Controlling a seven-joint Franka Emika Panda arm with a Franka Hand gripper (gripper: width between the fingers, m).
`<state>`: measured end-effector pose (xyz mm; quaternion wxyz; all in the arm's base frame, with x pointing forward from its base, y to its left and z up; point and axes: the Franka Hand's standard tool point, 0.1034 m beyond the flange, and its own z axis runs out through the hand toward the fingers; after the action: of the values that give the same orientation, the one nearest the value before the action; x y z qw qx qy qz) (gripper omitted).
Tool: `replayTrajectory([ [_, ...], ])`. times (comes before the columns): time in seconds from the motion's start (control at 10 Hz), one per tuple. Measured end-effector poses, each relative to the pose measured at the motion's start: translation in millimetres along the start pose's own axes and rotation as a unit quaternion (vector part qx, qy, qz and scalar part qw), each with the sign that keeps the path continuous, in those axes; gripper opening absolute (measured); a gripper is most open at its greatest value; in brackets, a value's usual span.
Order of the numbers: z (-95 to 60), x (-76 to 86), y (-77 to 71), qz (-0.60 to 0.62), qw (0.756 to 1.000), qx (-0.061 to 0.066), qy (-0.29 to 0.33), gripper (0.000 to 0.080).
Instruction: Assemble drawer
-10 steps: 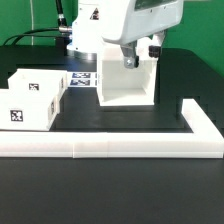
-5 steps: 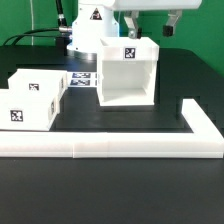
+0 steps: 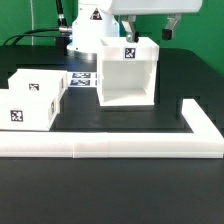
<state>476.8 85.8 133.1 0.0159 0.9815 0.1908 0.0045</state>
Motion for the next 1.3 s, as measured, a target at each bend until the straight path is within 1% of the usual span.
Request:
replayTrajectory([
  [0.1,2.1,-9.0,-7.2,0.022,1.000,0.001,-0.008,0.0649],
  [0.3,9.4,-24.0,-13.4,0.058,0.998,0.005,-0.026,0.0650],
  [0.7,9.6,-23.5,-13.9,0.057,0.998,0.005,-0.026,0.0649],
  [0.8,11.5,-30.3,-20.4,0.080,0.996,0.007,-0.029,0.0649],
  [1.0,18.5,-43.6,-32.2,0.086,0.996,0.007,-0.035,0.0649],
  [1.1,21.0,-47.0,-34.3,0.088,0.995,0.008,-0.038,0.0649],
  [1.3,31.1,-54.0,-36.8,0.088,0.996,0.010,-0.030,0.0649],
])
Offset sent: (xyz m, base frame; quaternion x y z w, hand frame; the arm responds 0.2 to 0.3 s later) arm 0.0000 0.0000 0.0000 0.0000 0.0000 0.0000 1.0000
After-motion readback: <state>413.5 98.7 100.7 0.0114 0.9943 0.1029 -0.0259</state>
